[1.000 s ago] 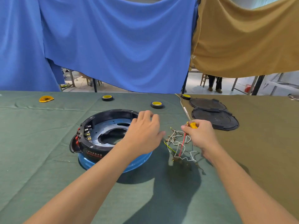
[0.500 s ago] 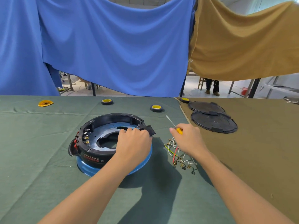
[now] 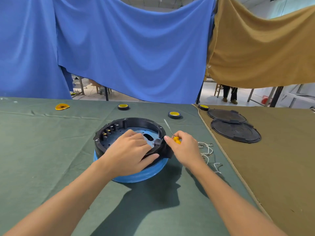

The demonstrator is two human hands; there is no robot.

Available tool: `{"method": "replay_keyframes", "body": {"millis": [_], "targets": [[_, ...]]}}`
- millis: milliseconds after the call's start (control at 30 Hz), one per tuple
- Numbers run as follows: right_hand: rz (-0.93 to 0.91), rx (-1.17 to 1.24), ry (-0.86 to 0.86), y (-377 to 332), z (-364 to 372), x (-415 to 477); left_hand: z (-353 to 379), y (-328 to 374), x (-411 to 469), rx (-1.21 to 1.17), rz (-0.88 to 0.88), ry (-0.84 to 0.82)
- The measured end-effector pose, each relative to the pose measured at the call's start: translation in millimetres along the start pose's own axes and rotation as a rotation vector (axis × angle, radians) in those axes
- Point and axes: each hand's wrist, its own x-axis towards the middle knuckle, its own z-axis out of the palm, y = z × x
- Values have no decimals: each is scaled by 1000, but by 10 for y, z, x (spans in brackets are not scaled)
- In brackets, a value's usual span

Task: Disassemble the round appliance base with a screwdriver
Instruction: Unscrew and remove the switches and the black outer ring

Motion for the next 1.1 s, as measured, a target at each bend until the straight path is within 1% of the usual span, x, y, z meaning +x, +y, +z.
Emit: {"method": "replay_keyframes", "body": {"millis": [67,133,200,300,367,433,500,567,633,733,800,900,1000,1100], "targets": [[-19,93,29,-53,50,5,-61,11,-30,48,-60,24],[-77,141,51,-116,90,28,-129,132,14,60,-215,4],[-121,123,28,-168,116,64,-141,272,121,18,-351,-25],[-105,17,-50,-160,104,135,-61,390,260,-33,-435,-41],[-80,32,-79,-109,71,158,23,366,272,-41,-469,-87],[-74,92,-99,-73,41,140,88,317,230,-60,-469,-147],[-79,109,-111,-54,27,96,118,253,187,-80,-410,-160],[-83,119,-123,-46,5,49,108,155,150,-141,-366,-166],[-94,136,-154,-67,-44,-5,69,46,115,-216,-361,-209],[-113,139,-105,-106,-147,-103,2,-71,90,-325,-368,-309],[-87,171,-83,-111,-230,-196,-19,-100,88,-382,-376,-350],[-53,201,-192,-62,-352,-359,-28,-109,146,-405,-398,-407],[-84,123,-349,3,-422,-493,3,-106,242,-347,-402,-454],[-100,64,-363,43,-407,-558,65,-103,269,-387,-430,-426]]}}
